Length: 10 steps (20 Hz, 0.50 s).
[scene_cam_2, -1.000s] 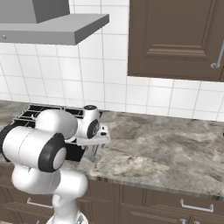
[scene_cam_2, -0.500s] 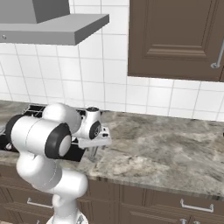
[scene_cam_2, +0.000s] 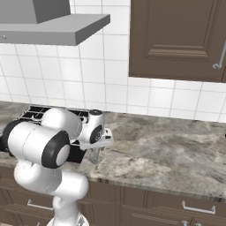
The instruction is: Pick up the tongs from the counter and place them near the plate next to the oven.
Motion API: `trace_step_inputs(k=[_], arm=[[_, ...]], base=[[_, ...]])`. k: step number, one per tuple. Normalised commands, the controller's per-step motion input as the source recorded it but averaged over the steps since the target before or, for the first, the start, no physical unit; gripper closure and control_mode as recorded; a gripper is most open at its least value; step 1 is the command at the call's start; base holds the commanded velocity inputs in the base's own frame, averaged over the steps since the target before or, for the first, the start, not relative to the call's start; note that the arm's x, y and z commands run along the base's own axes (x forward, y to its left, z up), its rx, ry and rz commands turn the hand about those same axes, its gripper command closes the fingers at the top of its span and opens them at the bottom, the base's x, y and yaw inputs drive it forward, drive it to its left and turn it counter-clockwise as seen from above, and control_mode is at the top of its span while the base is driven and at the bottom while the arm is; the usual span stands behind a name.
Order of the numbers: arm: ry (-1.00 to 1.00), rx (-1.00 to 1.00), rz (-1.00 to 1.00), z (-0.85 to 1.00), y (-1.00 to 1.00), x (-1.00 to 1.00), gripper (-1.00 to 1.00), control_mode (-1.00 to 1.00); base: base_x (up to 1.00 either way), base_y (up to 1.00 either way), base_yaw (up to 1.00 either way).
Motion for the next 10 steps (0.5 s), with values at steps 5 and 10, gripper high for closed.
trace_step_inputs(k=[5,10], arm=[[-0.37,0.04,0.08,0.28,0.0,-0.64,1.0,-1.0],[-0.35,0.01,0.07,0.7,0.0,-0.53,1.0,-1.0]], base=[[0.0,0.0,0.0],[0.0,0.0,0.0]])
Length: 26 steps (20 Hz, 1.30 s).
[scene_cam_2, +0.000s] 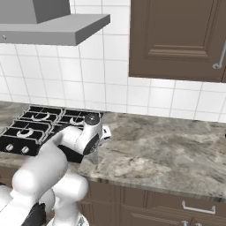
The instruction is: Pick up the tongs from the counter and place them near the plate next to the oven.
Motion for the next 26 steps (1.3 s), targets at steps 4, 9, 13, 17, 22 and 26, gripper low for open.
trace_step_inputs(k=[4,9,13,17,22,26], arm=[[-0.29,0.01,0.1,0.93,0.05,-0.21,1.0,-1.0],[-0.29,0.0,0.12,0.85,0.0,-0.17,1.0,-1.0],[-0.2,-0.04,0.16,0.62,0.01,-0.37,1.0,-1.0],[-0.22,-0.03,0.14,0.86,0.02,-0.29,1.0,-1.0],[-0.17,-0.02,0.05,0.74,0.04,-0.28,1.0,-1.0],[-0.03,-0.02,0.0,0.07,0.1,-0.1,1.0,1.0]], base=[[0.0,0.0,0.0],[0.0,0.0,0.0],[0.0,0.0,0.0],[0.0,0.0,0.0],[0.0,0.0,0.0],[-0.46,0.63,0.16]])
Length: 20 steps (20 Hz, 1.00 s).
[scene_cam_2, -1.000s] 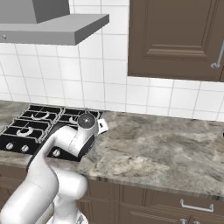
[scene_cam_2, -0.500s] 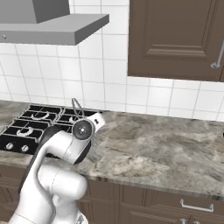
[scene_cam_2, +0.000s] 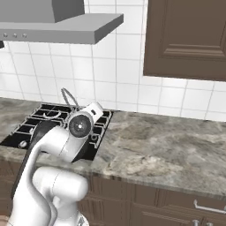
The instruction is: Pick up the tongs from the counter and place them near the plate next to the oven.
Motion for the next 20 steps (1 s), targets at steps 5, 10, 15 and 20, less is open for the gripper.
trace_step_inputs(k=[5,10,15,20], arm=[[0.0,0.0,0.0,0.0,0.0,0.0,1.0,1.0],[0.0,0.0,0.0,0.0,0.0,0.0,1.0,1.0],[0.0,0.0,0.0,0.0,0.0,0.0,1.0,1.0],[0.0,0.0,0.0,0.0,0.0,0.0,1.0,1.0]], base=[[-0.33,0.91,0.49],[-0.15,0.83,0.68],[-0.08,0.57,0.81],[-0.03,0.56,0.8]])
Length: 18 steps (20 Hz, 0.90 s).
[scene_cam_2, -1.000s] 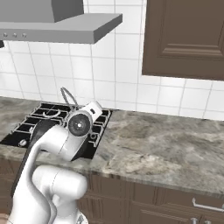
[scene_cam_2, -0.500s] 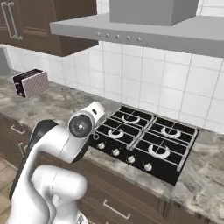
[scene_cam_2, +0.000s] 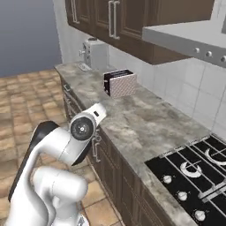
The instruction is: Pick up the tongs from the counter and place them near the plate next to the oven.
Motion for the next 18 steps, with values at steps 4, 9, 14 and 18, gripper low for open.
trace_step_inputs(k=[4,9,14,18], arm=[[0.0,0.0,0.0,0.0,0.0,0.0,1.0,1.0],[0.0,0.0,0.0,0.0,0.0,0.0,1.0,1.0],[0.0,0.0,0.0,0.0,0.0,0.0,1.0,1.0],[0.0,0.0,0.0,0.0,0.0,0.0,1.0,1.0]], base=[[0.0,0.43,0.82],[0.01,0.39,0.8],[0.16,0.29,0.76],[0.37,0.23,0.7]])
